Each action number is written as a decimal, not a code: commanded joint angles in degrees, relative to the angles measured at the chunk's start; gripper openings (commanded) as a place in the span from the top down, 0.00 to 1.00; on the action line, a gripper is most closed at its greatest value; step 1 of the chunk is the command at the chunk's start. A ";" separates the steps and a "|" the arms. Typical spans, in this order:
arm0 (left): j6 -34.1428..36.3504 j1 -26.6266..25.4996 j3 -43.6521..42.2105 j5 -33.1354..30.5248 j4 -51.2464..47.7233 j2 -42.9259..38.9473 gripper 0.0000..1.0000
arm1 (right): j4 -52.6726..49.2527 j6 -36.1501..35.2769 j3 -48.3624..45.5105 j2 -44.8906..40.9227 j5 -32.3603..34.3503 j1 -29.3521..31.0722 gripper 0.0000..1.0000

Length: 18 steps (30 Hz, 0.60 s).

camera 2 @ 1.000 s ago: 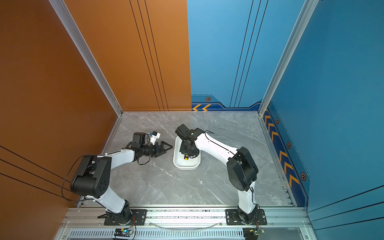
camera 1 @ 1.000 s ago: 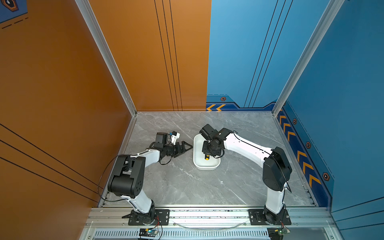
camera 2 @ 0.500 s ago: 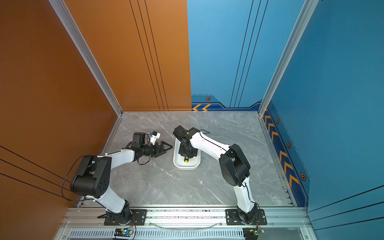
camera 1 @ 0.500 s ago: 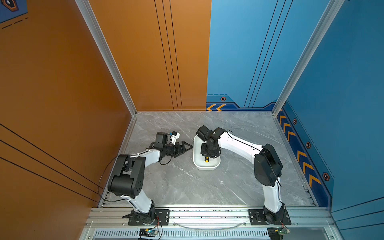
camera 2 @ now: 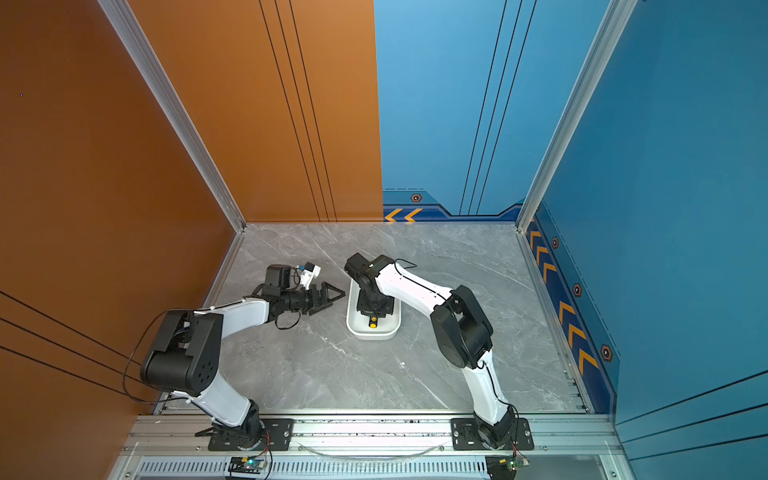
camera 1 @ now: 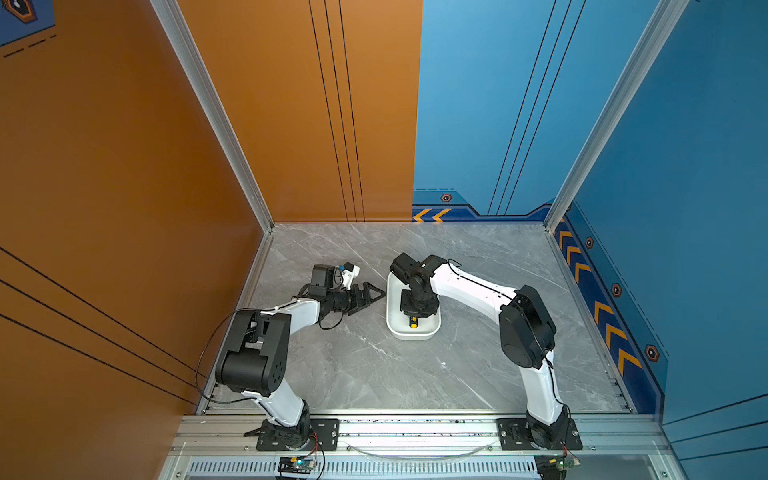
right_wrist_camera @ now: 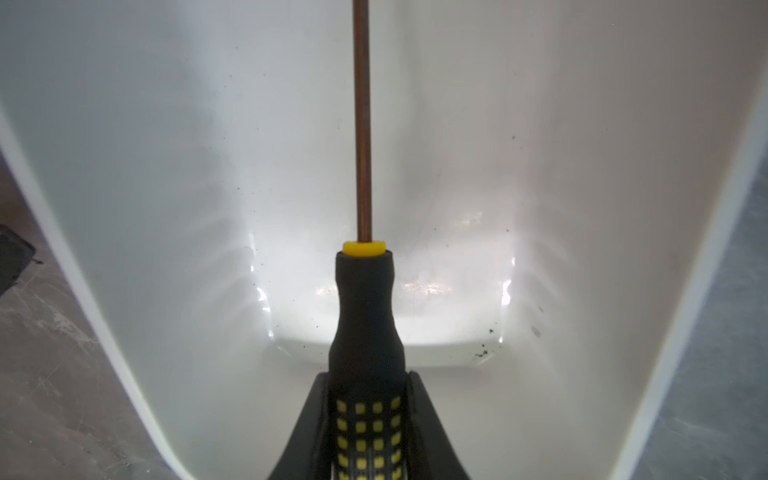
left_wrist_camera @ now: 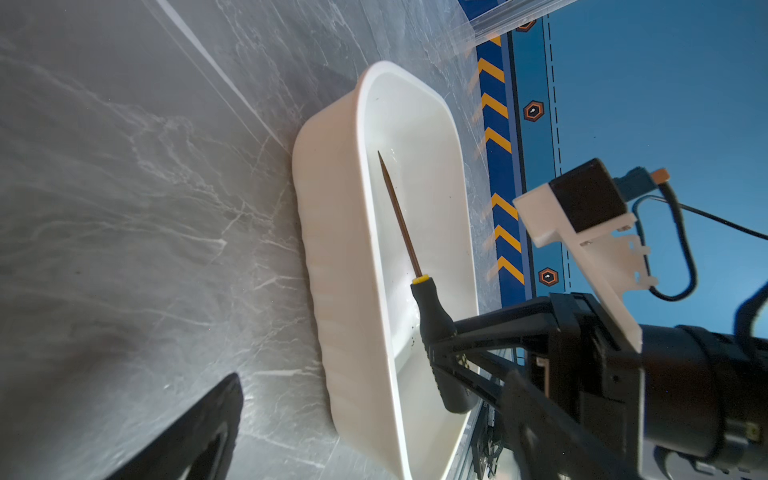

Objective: Put the screwdriver in the bin
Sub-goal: 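Lower the held screwdriver into the white bin with the right gripper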

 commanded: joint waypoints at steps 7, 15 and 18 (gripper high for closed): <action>0.80 0.43 -0.31 0.42 -0.96 -0.10 0.02 | -2.16 -1.68 2.29 2.45 -0.20 -0.66 1.00; 0.88 0.60 -0.50 0.53 -1.02 0.02 0.02 | -2.07 -1.90 2.29 3.94 -0.16 -0.94 1.00; 0.94 0.56 -0.50 0.53 -0.97 0.01 0.02 | -2.06 -2.21 2.29 4.56 -0.34 -1.13 1.00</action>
